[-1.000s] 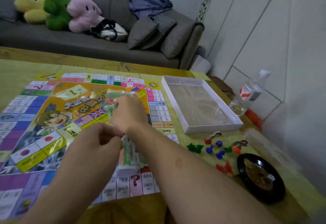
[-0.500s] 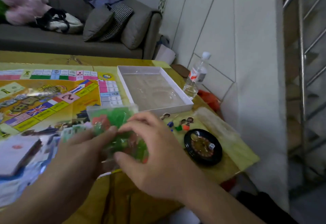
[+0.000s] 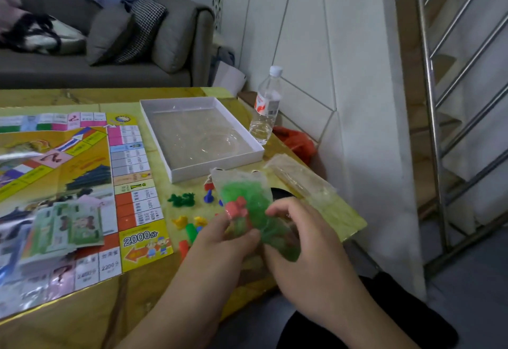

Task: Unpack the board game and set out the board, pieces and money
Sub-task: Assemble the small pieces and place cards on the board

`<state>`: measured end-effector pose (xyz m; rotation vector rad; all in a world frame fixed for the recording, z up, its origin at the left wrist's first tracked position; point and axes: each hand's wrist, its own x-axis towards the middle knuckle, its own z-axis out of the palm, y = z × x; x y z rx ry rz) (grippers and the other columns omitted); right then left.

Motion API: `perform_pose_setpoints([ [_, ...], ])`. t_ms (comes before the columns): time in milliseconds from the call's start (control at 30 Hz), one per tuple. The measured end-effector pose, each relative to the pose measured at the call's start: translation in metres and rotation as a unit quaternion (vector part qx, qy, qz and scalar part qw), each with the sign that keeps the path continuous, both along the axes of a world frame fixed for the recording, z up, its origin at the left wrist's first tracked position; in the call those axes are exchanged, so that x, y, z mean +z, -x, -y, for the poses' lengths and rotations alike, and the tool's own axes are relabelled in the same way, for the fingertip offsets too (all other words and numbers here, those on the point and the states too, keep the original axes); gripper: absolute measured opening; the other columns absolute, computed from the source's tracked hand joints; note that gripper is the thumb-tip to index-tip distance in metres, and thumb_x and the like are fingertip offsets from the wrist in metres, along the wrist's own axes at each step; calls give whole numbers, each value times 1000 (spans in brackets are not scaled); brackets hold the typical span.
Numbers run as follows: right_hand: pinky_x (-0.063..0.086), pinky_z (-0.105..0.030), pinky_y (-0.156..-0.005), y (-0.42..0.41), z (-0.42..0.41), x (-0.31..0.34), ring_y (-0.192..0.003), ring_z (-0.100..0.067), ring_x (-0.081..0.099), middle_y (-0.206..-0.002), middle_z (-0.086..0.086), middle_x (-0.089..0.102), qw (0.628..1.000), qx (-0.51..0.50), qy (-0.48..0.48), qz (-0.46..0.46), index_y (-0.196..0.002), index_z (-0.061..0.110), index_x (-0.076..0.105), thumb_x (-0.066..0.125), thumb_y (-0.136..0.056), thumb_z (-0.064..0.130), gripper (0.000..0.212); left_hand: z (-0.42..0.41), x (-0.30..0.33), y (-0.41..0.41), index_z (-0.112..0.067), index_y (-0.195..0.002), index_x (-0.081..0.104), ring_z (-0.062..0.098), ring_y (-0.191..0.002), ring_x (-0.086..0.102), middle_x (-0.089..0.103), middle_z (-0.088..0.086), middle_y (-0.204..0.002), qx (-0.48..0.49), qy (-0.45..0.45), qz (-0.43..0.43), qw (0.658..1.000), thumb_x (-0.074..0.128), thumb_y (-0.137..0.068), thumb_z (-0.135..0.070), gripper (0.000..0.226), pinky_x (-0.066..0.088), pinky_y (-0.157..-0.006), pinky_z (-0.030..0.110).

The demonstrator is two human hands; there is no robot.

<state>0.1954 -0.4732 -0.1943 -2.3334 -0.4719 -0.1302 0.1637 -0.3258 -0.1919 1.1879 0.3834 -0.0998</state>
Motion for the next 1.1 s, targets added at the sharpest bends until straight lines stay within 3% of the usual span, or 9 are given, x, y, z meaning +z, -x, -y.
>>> perform_pose_setpoints([
  [133, 48, -13, -87, -21, 24, -1, -109, 5, 62, -112, 25, 67, 996, -60, -40, 51, -106, 38, 65, 74, -87, 8, 37, 7, 3, -1, -37, -117, 71, 17, -98, 77, 81, -4, -104, -65, -3, 7, 998, 67, -94, -3, 42, 60, -96, 48],
  [233, 50, -19, -86, -52, 48, 9, -104, 8, 63, -112, 24, 68, 992, -100, -56, 44, -107, 38, 65, 71, -92, 10, 32, 4, 1, -1, -39, -122, 65, 18, -106, 74, 77, -4, -115, -64, -16, 5, 998, 73, -90, -6, 46, 63, -89, 47],
  [400, 47, -31, -107, -108, 85, 5, -122, -5, 55, -132, 11, 59, 987, -121, 25, 98, -136, 28, 61, 63, -97, 3, 47, -6, -9, 5, -32, -121, 68, 21, -101, 75, 78, -8, -107, -87, -67, 14, 994, 74, -89, -4, 43, 64, -81, 49],
  [500, 30, -21, -114, -127, 95, -23, -136, -4, 40, -152, 6, 46, 991, -51, 123, -10, -157, 25, 45, 56, -96, -5, 69, -13, -12, 7, -27, -119, 71, 21, -95, 76, 79, -7, -105, -107, -79, 15, 991, 83, -82, -11, 42, 64, -78, 47],
  [633, 9, -28, -128, -136, 105, -59, -159, -9, 9, -168, 22, 14, 967, -4, 240, -86, -166, 38, 20, 49, -106, 16, 70, -25, -12, 10, -24, -117, 72, 20, -94, 77, 79, -5, -105, -128, -92, 14, 987, 75, -64, -21, 53, 65, -78, 43],
  [767, 6, -48, -131, -130, 102, -47, -161, -8, -3, -168, 29, -1, 969, -25, 222, -109, -164, 52, 5, 49, -105, 45, 74, -37, -12, 14, -25, -115, 73, 18, -95, 77, 80, -6, -105, -138, -111, 21, 984, 82, -77, -16, 41, 64, -82, 44],
  [900, 15, -48, -131, -109, 82, -19, -160, -18, 15, -174, 7, 19, 983, -97, 151, -47, -166, 34, 24, 53, -82, 35, 89, -55, -7, 19, -20, -105, 77, 21, -92, 77, 80, 0, -100, -106, -117, 25, 987, 80, -78, -13, 28, 64, -74, 35],
  [1000, 32, -42, -120, -92, 41, 2, -147, -23, 40, -156, -3, 48, 990, -82, 111, 21, -151, 21, 51, 66, -92, 25, 61, -82, -6, 28, -15, -99, 78, 23, -87, 77, 80, 6, -95, -39, -143, 27, 989, 77, -77, -8, 22, 62, -73, 39],
  [1100, 42, -36, -99, -68, -16, 20, -124, -16, 55, -131, 10, 60, 995, -24, 88, 43, -132, 30, 62, 67, -90, 8, 47, -118, -5, 38, -13, -101, 75, 19, -85, 76, 80, 5, -93, 7, -211, 24, 977, 66, -92, 4, 21, 61, -76, 38],
])
